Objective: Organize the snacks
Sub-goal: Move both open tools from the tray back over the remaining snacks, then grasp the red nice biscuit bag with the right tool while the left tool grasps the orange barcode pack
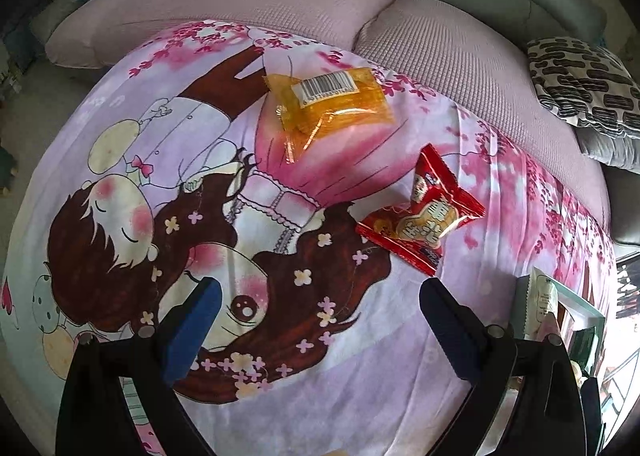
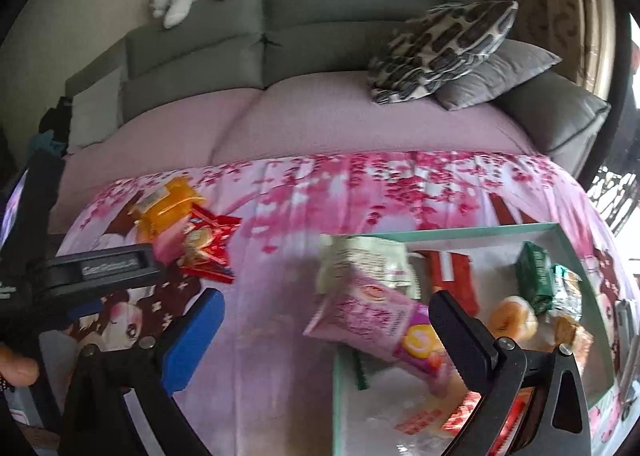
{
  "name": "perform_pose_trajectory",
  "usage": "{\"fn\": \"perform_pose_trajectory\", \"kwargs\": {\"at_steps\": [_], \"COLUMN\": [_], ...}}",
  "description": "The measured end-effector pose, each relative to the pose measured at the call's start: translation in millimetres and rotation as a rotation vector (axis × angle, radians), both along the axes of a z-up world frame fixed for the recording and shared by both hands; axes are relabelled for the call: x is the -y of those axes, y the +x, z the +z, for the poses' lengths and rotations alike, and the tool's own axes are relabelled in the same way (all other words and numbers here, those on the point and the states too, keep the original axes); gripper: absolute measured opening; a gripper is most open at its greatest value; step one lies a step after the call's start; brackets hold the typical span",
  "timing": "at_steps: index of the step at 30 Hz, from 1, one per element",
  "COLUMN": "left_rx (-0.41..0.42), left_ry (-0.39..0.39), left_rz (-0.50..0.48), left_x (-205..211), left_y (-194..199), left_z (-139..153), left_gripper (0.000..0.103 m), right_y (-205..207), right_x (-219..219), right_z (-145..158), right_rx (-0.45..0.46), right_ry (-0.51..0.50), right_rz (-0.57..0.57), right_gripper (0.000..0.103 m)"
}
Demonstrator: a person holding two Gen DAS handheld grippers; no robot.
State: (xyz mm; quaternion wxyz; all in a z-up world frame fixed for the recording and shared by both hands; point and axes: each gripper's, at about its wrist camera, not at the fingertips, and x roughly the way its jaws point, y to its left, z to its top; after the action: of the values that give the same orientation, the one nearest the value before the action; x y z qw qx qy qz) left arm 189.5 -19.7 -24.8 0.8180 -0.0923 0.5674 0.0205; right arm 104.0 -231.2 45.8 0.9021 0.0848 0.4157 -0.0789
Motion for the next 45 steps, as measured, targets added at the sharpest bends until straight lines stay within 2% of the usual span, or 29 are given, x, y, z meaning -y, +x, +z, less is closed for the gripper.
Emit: {"fn": "perform_pose_trajectory", "kwargs": {"at_steps": [7, 12, 17, 21, 23, 26, 31, 33, 36, 39, 41, 45], "left_rx": [0.012, 0.036, 0.032, 0.037, 0.049, 0.063, 0.071, 0.085, 0.071, 0.081, 0.073, 0.051], "left_ry": [0.039, 0.033, -0.023, 0.001, 0.018, 0.117, 0.147, 0.189, 0.185, 0.213, 0.200, 0.191], "left_rz": [-0.001, -0.036, -0.052, -0.053, -0.089, -0.185, -0.308, -0.339, -0.398, -0.431, -0.465, -0.493], "left_x": [-9.0, -17.2, -30.9, -42.1, -44.3, -42.5, -33.9, -27.6, -17.6, -11.6, -7.5, -0.6], "left_y": [6.3, 16.1, 28.1, 42.8, 52.9, 73.8, 100.8, 110.9, 124.5, 133.3, 137.6, 142.2], "left_z": [0.4, 4.9, 1.7, 2.9, 3.9, 6.1, 8.6, 7.7, -1.6, -9.4, -16.3, -28.7], "left_gripper": [0.099, 0.099, 0.099, 0.099, 0.099, 0.099, 0.099, 0.099, 0.099, 0.099, 0.098, 0.086], "right_y": [5.3, 16.8, 32.5, 45.6, 54.6, 70.4, 99.3, 109.3, 123.9, 133.0, 138.8, 147.4], "right_x": [-14.9, -20.7, -28.7, -40.1, -45.0, -49.6, -58.2, -59.2, -59.4, -59.3, -59.8, -63.2], "right_z": [-5.0, -11.9, -18.2, -24.9, -30.5, -40.5, -58.4, -64.0, -73.5, -79.4, -82.2, -86.8], "right_rx": [0.009, 0.004, -0.004, -0.017, -0.035, -0.060, -0.111, -0.128, -0.160, -0.175, -0.185, -0.192], "right_ry": [0.035, 0.089, 0.157, 0.209, 0.216, 0.251, 0.276, 0.289, 0.294, 0.291, 0.286, 0.277], "right_rz": [0.045, 0.062, 0.077, 0.099, 0.102, 0.101, 0.088, 0.075, 0.049, 0.036, 0.035, 0.043], "right_gripper": [0.103, 0.103, 0.103, 0.103, 0.103, 0.103, 0.100, 0.098, 0.096, 0.090, 0.085, 0.075]}}
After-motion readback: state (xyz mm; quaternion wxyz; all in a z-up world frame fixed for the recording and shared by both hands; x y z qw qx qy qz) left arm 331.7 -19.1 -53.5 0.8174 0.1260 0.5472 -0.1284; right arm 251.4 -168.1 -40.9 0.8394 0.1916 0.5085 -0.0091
